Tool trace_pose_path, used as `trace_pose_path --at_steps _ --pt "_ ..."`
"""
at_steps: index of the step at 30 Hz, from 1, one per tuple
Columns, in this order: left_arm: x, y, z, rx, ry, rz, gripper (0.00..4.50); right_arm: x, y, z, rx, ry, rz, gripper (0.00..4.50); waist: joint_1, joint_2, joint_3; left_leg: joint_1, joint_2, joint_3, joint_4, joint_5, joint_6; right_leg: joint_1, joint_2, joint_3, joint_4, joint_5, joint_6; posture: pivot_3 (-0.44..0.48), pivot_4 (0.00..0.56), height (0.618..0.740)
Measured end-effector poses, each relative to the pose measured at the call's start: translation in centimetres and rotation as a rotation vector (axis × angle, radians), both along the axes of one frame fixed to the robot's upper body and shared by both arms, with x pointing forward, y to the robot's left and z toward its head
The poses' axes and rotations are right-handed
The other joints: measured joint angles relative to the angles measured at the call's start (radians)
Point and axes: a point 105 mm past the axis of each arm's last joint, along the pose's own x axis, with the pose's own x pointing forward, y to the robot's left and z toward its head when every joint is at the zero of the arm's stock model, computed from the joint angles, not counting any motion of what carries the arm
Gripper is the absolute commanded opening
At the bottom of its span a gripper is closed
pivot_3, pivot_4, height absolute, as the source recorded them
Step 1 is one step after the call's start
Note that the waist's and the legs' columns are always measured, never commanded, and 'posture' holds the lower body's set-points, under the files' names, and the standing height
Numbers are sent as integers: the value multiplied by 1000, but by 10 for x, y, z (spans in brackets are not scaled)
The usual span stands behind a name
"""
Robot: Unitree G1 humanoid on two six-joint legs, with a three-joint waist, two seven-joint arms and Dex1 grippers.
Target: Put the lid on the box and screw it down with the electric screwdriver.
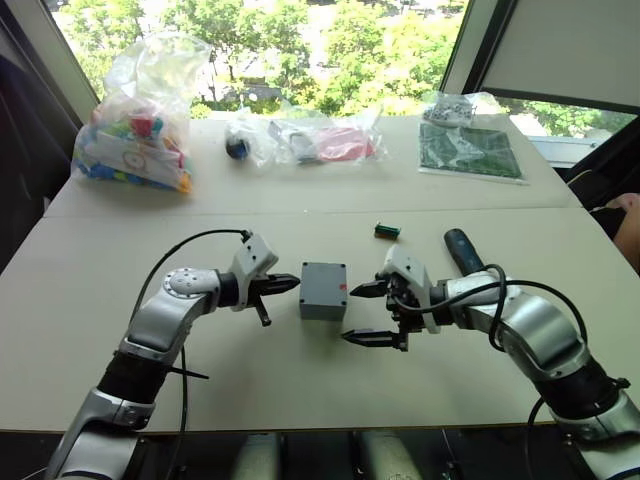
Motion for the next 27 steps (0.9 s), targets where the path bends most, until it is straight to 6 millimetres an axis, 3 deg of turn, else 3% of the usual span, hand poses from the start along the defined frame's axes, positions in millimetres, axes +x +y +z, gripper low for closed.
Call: trace_pose_path --at_steps 3,5,6,9,11,13,15,18,20,23,27 --pt "3 19 19 -35 -5 45 0 41 -31 60 138 -147 -162 4467 1 0 0 0 0 0 0 0 0 0 1 0 1 0 -1 0 150 740" --pt "9 25 34 -76 -21 78 0 62 -36 82 205 -247 -221 4467 1 -2 -1 1 1 -1 -1 0 0 0 2 -2 1 0 -1 0 150 740" --pt "12 23 44 -96 -42 77 0 73 -35 83 228 -272 -249 4467 1 -3 -1 1 1 -1 -1 0 0 0 2 -2 1 0 -1 0 150 740" --pt "13 22 54 -115 -61 76 0 87 -32 59 216 -232 -283 4467 2 -2 -1 0 0 -1 -2 0 0 0 0 -2 1 0 -1 0 150 740" --pt "14 19 54 -144 -39 85 0 110 -32 41 199 -211 -353 4467 0 -2 -1 0 -1 1 -1 0 0 -1 -2 0 1 1 0 0 150 740" --pt "11 10 61 -170 -47 62 0 133 -26 31 176 -215 -409 4467 -4 -3 -1 0 -1 2 -1 1 -2 -1 -1 1 0 3 0 0 150 740" --pt "8 6 67 -163 -72 45 0 139 -23 27 151 -230 -412 4467 -3 -3 -1 0 -1 1 -2 1 -2 -2 -1 1 1 3 0 0 150 740" --pt "6 10 60 -156 -53 69 0 149 -27 11 107 -228 -451 3859 0 -2 -1 0 0 0 -3 1 -2 -2 0 0 1 3 0 0 150 740" --pt "6 12 57 -164 -31 92 0 152 -32 0 77 -220 -477 3196 1 -2 -1 0 -1 0 -3 3 -5 -2 -1 0 1 3 0 0 150 740" --pt "6 12 69 -199 -57 102 0 153 -35 -7 58 -217 -487 2126 -1 -2 -1 0 -1 0 -3 4 -7 -2 -1 1 1 3 0 0 150 740" --pt "5 11 74 -201 -70 96 0 155 -35 -3 64 -237 -482 2126 -4 -2 -1 0 -1 0 -3 4 -7 -2 0 0 2 3 0 0 150 740"
